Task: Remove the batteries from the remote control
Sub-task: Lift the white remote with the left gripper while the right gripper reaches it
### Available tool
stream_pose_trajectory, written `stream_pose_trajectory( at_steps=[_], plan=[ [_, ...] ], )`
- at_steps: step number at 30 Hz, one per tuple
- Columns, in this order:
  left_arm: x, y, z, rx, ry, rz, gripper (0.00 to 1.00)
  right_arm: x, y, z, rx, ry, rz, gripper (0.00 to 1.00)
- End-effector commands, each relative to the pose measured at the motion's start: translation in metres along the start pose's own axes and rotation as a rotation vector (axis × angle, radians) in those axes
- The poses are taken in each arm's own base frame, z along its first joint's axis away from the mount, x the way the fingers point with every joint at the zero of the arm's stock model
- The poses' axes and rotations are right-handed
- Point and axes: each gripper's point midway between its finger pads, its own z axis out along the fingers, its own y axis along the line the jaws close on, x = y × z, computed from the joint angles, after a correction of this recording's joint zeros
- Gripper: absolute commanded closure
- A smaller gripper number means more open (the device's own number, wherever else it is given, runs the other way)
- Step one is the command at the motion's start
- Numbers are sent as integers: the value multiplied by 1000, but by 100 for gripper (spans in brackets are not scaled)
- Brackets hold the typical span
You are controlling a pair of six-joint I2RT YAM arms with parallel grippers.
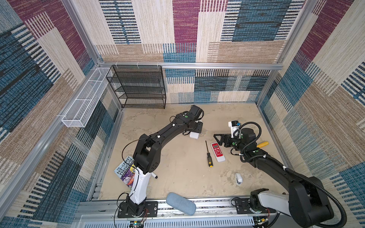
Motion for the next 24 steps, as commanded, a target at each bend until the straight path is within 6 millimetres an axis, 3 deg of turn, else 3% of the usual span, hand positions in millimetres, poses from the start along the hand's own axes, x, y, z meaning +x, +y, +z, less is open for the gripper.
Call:
stream_pose_trajectory(
  at_steps=[1, 11, 19, 24],
  plan=[
    [-17, -4, -22, 60, -105, -140, 46, -11, 33, 5, -120, -34, 3, 12],
    [3, 7, -74, 133, -210, -329, 47, -6, 98, 37, -274, 11, -38, 27],
    [15, 27, -102, 117, -310, -412, 48, 5, 123, 61, -317, 65, -22, 38],
    [18, 32, -108, 109, -334, -419, 49, 12, 142, 68, -357, 85, -33, 41]
  ],
)
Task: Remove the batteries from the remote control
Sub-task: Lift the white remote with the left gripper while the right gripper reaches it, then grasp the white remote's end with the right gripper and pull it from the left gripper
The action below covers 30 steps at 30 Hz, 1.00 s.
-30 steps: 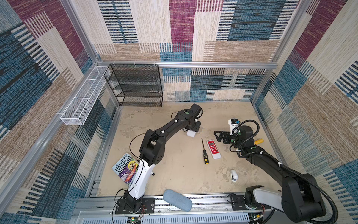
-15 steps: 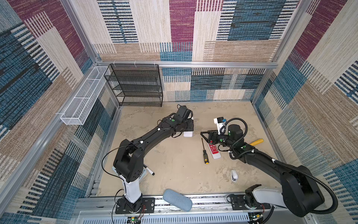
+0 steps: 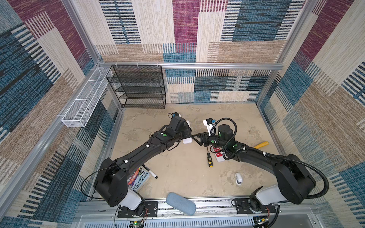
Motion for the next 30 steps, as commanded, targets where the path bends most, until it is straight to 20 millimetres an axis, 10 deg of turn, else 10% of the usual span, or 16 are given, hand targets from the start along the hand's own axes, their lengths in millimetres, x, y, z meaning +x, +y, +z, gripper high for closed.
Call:
stream_pose_trajectory(
  at_steps=[1, 30],
  plan=[
    [-14, -5, -4, 22, -66, -32, 49, -10, 15, 6, -46, -31, -13, 42],
    [-14, -16, -7, 106, -79, -91, 50, -12, 31, 28, -124, -63, 1, 69]
  ],
)
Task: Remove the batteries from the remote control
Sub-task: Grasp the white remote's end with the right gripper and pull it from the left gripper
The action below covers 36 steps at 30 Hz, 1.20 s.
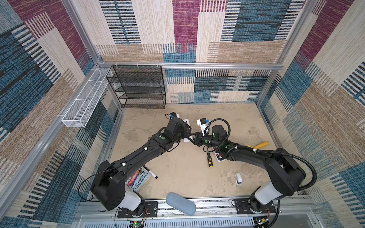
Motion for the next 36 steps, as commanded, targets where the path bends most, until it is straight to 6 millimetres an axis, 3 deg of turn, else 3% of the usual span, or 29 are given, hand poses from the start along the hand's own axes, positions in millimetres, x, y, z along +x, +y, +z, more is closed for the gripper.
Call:
stream_pose_trajectory(
  at_steps=[1, 14, 16, 21, 23, 30, 36],
  plan=[
    [-5, -8, -1, 39, -18, -21, 50, -10, 8, 2, -30, -31, -20, 70],
    [-6, -8, 0, 48, -29, -27, 49, -14, 13, 0, -31, -38, -60, 83],
    [-6, -9, 0, 50, -28, -26, 43, -16, 13, -1, -24, -41, -73, 84],
    [-12, -13, -5, 48, -33, -7, 7, -14, -1, 0, 66, -28, -165, 87],
    [-17, -15, -12, 41, -38, 12, 1, -13, -11, -2, 129, -23, -230, 87],
    [-44, -2, -57, -27, -36, 42, 1, -6, -54, -12, 435, 8, -584, 86],
    [-51, 30, -87, -78, 36, -26, 1, -7, -58, -15, 594, -13, -855, 86]
  ],
)
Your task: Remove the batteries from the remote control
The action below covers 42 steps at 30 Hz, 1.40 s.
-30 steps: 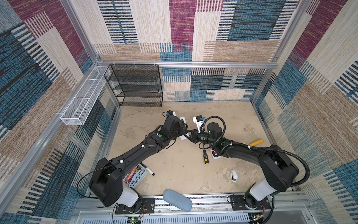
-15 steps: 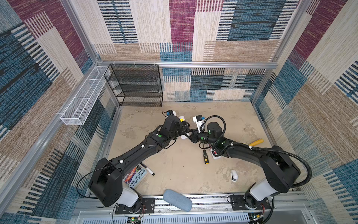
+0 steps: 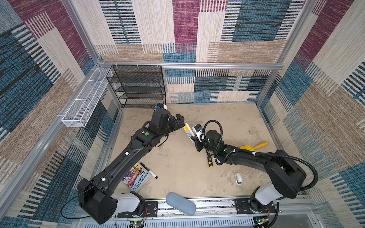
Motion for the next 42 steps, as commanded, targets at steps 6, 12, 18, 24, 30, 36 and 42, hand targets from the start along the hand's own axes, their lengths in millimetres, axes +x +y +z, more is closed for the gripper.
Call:
stream_pose_trajectory(
  at_steps=[6, 12, 18, 24, 30, 36, 42],
  plan=[
    [27, 33, -6, 4, 232, -78, 0, -22, -8, -7, 327, -111, -431, 85],
    [43, 26, 12, 65, 353, -118, 1, -30, 3, -17, 421, -175, -573, 86],
    [58, 17, 26, 120, 452, -149, 1, -40, 13, -27, 489, -231, -670, 86],
    [63, 6, 34, 183, 496, -173, 8, -47, 19, -29, 519, -253, -717, 85],
    [71, 1, 38, 228, 540, -209, 25, -49, 21, -30, 548, -261, -755, 85],
    [70, -2, 39, 257, 538, -222, 41, -48, 26, -32, 562, -272, -795, 85],
    [71, 0, 41, 261, 541, -222, 56, -50, 29, -34, 570, -284, -813, 85]
  ],
)
